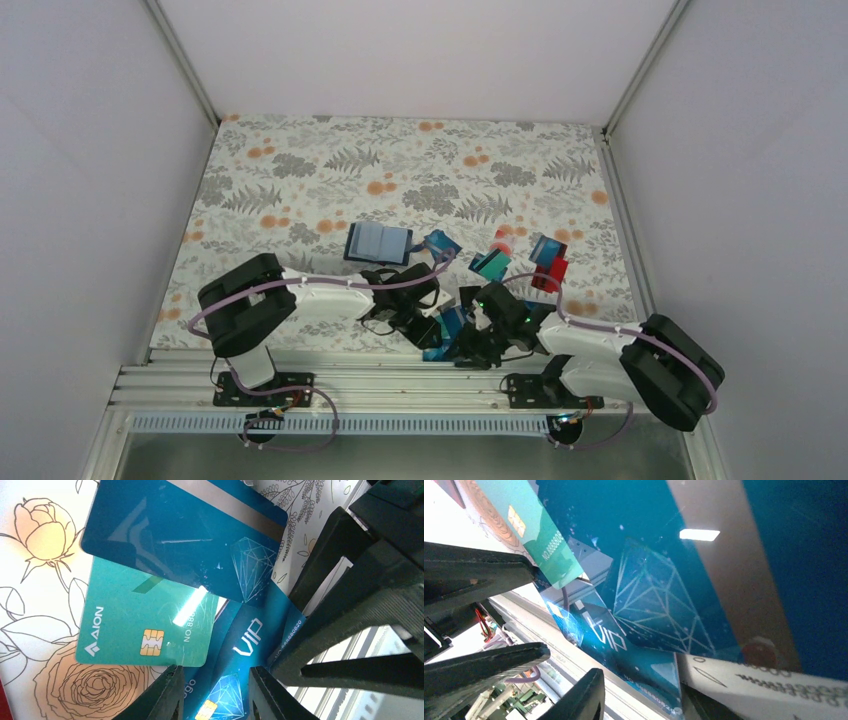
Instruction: Put the credit cards into the card holder
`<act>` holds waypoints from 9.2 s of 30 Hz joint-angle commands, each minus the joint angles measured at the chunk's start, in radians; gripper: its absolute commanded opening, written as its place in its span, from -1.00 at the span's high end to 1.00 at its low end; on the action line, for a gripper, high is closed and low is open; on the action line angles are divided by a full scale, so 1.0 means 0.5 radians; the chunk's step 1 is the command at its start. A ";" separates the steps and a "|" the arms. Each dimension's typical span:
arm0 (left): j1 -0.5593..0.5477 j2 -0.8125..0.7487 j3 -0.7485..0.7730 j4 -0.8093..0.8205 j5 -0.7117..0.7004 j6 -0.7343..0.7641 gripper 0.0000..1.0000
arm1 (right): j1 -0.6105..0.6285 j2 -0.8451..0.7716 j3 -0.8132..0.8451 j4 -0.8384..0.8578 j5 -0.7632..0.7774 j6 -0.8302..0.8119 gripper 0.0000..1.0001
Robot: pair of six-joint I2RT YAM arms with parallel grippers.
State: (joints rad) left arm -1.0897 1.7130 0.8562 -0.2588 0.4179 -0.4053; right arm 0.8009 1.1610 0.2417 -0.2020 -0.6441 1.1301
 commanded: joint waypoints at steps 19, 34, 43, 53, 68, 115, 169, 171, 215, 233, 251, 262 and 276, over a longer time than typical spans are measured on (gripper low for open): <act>0.270 -0.412 0.150 -0.515 -0.306 -0.140 0.32 | -0.136 -0.206 0.182 -0.155 0.021 -0.221 0.92; 0.755 -0.774 0.427 -0.846 -0.109 -0.194 0.31 | -0.281 -0.014 0.513 0.162 -0.347 -0.455 0.92; 1.197 -0.911 0.574 -0.940 0.466 0.318 0.29 | -0.447 0.255 0.937 0.083 -0.636 -0.929 0.92; 1.614 -0.855 0.328 -0.567 1.310 0.581 0.05 | -0.584 0.489 1.201 0.053 -1.083 -1.283 0.92; 1.599 -0.599 0.305 -0.544 1.803 0.787 -0.02 | -0.623 0.731 1.521 -0.503 -1.520 -1.868 0.92; 1.400 -0.529 0.309 -0.575 1.793 0.684 0.95 | -0.675 0.792 1.581 -0.578 -1.518 -1.905 0.91; 1.609 0.216 0.496 -0.073 0.246 0.139 0.95 | -0.478 1.775 2.212 -0.486 0.069 -1.110 0.59; 1.613 0.223 0.486 -0.064 0.261 0.143 0.95 | -0.481 1.804 2.201 -0.489 0.079 -1.128 0.61; 1.628 0.211 0.402 -0.245 0.118 -0.060 0.95 | -0.490 1.922 2.070 -0.467 0.049 -1.162 0.81; 1.623 0.277 0.282 0.006 0.336 -0.094 0.95 | -0.490 1.983 2.061 -0.470 0.029 -1.199 0.85; 1.615 0.289 0.271 0.202 0.448 -0.137 0.95 | -0.490 2.006 2.084 -0.511 0.029 -1.250 0.87; 1.606 0.269 0.208 0.352 0.628 -0.135 0.95 | -0.492 2.024 2.079 -0.554 0.039 -1.286 0.88; 1.618 0.227 0.155 0.197 0.537 -0.011 0.95 | -0.498 2.019 2.058 -0.578 0.048 -1.317 0.89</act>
State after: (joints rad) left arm -0.2745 1.8389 0.9600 -0.1066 0.6807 -0.4492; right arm 0.5446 2.1010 1.3083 -0.4046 -0.7040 0.4923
